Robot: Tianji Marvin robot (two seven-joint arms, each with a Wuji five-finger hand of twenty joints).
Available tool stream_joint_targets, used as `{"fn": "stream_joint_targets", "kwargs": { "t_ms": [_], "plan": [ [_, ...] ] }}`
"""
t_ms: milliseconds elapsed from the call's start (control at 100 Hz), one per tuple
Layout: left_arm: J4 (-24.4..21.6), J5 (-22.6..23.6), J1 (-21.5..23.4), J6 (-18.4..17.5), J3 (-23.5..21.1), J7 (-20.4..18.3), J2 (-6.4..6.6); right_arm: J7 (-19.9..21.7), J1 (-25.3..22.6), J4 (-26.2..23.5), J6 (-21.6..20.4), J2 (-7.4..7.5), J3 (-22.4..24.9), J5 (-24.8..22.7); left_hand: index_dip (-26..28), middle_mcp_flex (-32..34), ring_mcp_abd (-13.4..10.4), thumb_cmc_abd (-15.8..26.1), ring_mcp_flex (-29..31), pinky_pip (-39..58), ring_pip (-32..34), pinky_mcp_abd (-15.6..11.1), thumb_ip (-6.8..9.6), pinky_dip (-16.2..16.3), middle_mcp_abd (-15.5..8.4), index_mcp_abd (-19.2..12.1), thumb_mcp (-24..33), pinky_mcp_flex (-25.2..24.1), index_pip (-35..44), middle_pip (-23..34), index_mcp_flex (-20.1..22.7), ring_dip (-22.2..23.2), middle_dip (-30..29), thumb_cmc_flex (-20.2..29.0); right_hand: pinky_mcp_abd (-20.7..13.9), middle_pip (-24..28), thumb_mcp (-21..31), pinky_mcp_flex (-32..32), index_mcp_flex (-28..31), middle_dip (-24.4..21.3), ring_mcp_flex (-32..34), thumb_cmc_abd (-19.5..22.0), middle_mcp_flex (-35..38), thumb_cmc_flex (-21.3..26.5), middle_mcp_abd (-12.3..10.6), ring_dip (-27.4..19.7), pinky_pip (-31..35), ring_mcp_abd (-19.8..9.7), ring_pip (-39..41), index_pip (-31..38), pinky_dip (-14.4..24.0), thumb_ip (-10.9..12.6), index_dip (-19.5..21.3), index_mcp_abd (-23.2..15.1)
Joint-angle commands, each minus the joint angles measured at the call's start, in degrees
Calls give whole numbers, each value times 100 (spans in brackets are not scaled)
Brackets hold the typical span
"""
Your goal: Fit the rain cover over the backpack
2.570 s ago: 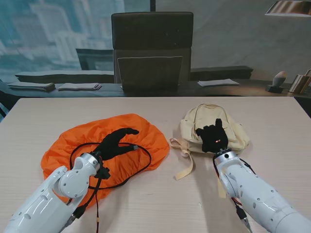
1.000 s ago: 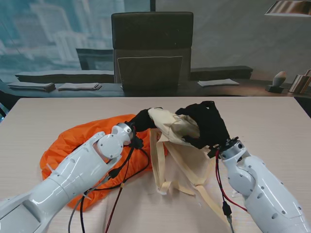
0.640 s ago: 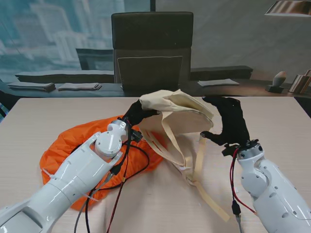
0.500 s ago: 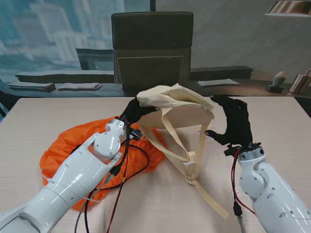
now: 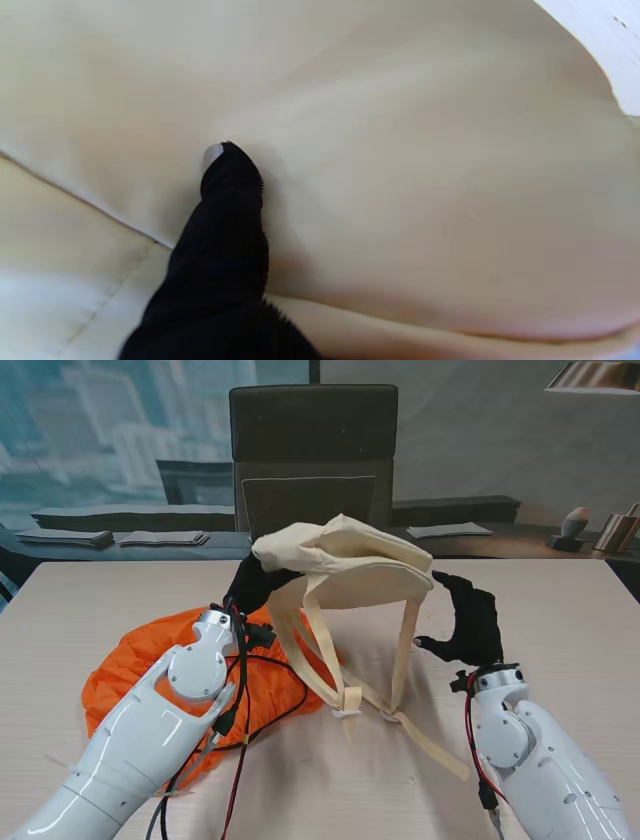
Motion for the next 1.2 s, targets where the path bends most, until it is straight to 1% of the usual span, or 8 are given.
{"fn": "stream_joint_targets", "kwargs": {
  "t_ms": [0,150,350,670,750,830,960,1190],
  "plan": [
    [-93,-65,32,-21,-4,-116,9,192,-33,-129,-55,-73,-125,158,405,119,-89,879,191,159,138,-296,203,76,-347,-211,93,121,733,422,38,81,178,512,-237,-89,250,-61,-242,-106,-310,-247,-218,-260,94,-127,-174,-3,-208,-103,-50,-62,-80,105],
    [-111,-349,56,25,18,-221,-6,347,51,-262,200,-100,-442,317,384,143,-56,860,224,160,95,-265,210,72,-304,-162,98,164,718,382,70,69,151,542,-260,-79,296,-35,-250,-104,-257,-312,-224,-258,160,-167,-116,55,-275,-102,-40,-72,-51,156],
    [-57,-720,56,24,83,-424,-18,740,81,-518,234,-223,-673,1169,386,163,-55,863,261,149,77,-281,211,62,-301,-168,95,195,696,388,87,76,163,542,-318,51,415,-26,-227,-55,-140,-451,-131,-199,113,-156,-73,2,-251,255,-169,-85,178,80],
    [312,-1152,-183,60,273,-1127,21,1963,-239,-1353,334,-215,-707,2877,414,144,-56,902,292,146,190,-284,211,53,-279,-120,86,232,663,557,83,214,353,538,-259,108,311,152,517,21,370,-425,844,252,-458,53,320,-335,134,778,-261,-34,519,-829],
    [365,-1232,-220,43,297,-1237,27,2124,-273,-1444,385,-210,-712,3169,426,148,-70,895,286,142,186,-299,210,51,-290,-145,85,230,667,557,92,224,362,545,-182,88,282,198,616,40,515,-384,1116,409,-452,81,344,-337,182,762,-291,-8,593,-970],
    [362,-1394,-214,2,294,-1363,36,2109,-310,-1534,535,-259,-708,3510,447,154,-67,883,272,121,185,-324,206,41,-281,-146,89,206,674,570,103,239,392,564,-126,186,286,120,666,115,471,-502,1114,604,-303,112,282,-262,221,782,-326,14,693,-1003],
    [225,-1494,-133,-130,252,-1588,112,1460,-135,-1211,587,-376,-832,2997,554,186,-140,885,292,99,191,-402,169,26,-355,-223,74,233,687,582,125,276,479,587,-108,352,350,114,447,208,350,-545,880,526,-259,164,271,-248,306,756,-282,8,812,-835],
    [-43,-1548,0,-256,184,-1912,242,1040,191,-694,691,-500,-946,2864,719,275,-217,847,366,-11,160,-576,124,-42,-402,-306,44,325,639,530,197,321,620,631,-285,346,334,-46,142,196,-7,-462,430,536,-220,152,241,-278,256,746,-235,12,807,-534]
  ]
}}
